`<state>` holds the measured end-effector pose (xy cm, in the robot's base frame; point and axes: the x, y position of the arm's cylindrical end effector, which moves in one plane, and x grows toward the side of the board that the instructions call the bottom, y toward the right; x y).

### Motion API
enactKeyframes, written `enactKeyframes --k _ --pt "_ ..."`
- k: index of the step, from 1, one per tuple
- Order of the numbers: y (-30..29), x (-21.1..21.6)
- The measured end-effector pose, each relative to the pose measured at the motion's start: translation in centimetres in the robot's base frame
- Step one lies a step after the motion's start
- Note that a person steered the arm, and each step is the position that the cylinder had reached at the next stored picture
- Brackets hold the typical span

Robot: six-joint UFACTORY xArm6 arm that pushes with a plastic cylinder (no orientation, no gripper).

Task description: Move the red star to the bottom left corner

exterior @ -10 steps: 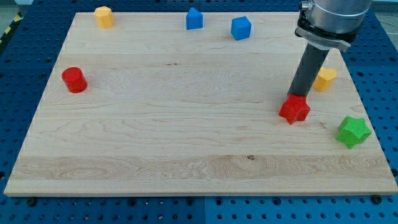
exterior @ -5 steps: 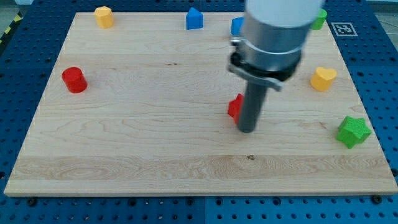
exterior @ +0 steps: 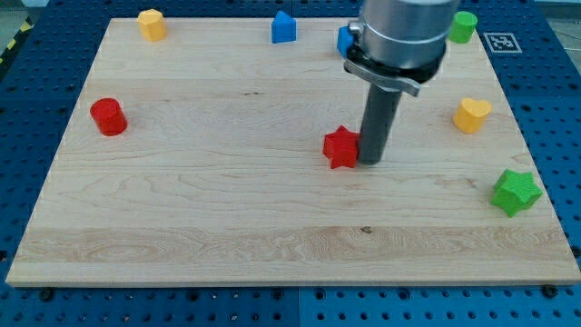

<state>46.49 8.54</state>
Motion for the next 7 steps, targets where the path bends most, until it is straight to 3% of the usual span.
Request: enactKeyframes --k 2,7 --pt "-6.1 -4.5" --pt "-6.7 9.1"
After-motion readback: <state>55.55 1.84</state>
